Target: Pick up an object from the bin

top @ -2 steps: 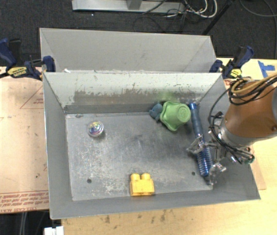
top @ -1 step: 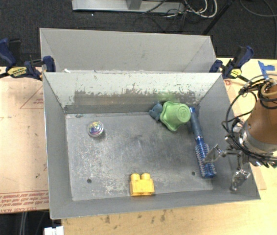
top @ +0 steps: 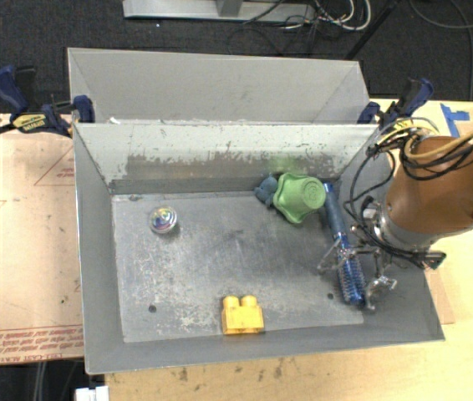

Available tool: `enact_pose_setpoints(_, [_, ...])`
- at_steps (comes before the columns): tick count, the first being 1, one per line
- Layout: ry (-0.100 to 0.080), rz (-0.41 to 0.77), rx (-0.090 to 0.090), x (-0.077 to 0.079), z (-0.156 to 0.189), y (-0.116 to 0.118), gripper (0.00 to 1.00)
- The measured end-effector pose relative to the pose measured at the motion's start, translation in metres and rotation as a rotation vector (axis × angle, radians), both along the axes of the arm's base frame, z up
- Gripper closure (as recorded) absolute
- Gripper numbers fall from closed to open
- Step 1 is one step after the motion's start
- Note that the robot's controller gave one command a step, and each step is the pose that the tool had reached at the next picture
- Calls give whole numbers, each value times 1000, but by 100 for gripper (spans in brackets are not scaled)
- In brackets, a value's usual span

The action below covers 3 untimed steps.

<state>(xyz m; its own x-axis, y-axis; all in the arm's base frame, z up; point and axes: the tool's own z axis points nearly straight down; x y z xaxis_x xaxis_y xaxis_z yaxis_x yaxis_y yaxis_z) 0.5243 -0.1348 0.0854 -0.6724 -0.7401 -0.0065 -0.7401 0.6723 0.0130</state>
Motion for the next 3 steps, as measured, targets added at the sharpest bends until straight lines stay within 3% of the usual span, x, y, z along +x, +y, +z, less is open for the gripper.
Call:
enact_pose_setpoints(1, [5,3,-8,-3,0,-5,100])
enact_pose_setpoints(2, [-6,383,-10,-9,6,16,100])
enact_pose_setpoints(3, [-15,363,-15,11,108,-4,100])
